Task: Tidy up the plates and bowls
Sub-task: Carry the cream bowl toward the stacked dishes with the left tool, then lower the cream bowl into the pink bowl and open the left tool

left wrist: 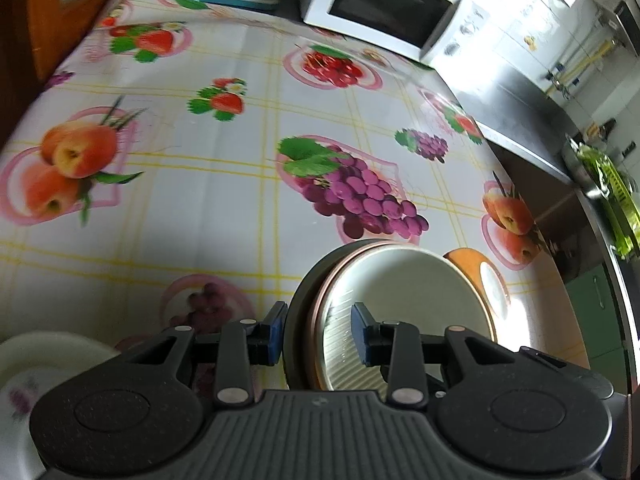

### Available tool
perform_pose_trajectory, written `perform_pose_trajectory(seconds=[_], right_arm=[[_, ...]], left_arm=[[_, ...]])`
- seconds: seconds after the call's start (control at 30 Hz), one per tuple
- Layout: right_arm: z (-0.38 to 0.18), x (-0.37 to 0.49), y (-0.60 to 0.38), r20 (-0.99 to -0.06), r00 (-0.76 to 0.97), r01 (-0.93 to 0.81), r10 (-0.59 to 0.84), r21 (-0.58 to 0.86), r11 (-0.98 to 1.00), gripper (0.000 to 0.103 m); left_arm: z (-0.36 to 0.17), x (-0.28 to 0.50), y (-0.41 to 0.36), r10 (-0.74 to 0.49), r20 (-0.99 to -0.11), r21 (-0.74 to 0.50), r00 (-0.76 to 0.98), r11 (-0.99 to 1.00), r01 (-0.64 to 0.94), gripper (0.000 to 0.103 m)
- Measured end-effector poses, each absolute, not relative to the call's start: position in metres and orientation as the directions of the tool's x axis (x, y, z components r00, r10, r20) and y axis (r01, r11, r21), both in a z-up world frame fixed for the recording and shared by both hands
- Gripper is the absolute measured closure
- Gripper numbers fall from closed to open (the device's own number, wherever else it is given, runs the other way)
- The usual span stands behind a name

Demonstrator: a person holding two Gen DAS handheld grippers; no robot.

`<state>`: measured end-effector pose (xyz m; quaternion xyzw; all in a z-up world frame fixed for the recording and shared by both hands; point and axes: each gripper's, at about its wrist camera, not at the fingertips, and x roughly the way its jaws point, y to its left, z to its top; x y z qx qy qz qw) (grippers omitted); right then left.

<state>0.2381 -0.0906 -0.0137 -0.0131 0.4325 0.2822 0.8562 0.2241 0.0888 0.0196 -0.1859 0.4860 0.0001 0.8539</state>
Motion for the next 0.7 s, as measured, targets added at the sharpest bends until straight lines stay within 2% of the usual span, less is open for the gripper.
perform_pose_trajectory(seconds=[0.37,0.7], right_arm=[[0.006,0.201,-0.045,-0.711,0.423,-0.629,0.561,0.215,0.747,0.051],[-0.001,0.173,0.011,-0.718,0.332,-0.720,0.612,0.227,0.656,0.051]], left_arm=[[0.043,0.157,0.132,-0.110,-0.808,-0.331,0.579,0.897,-0.292,0.069],[0.043,0.100,0.183,-0.024,-0.818,-0.317,0.575,0.853,-0.415,0.068]])
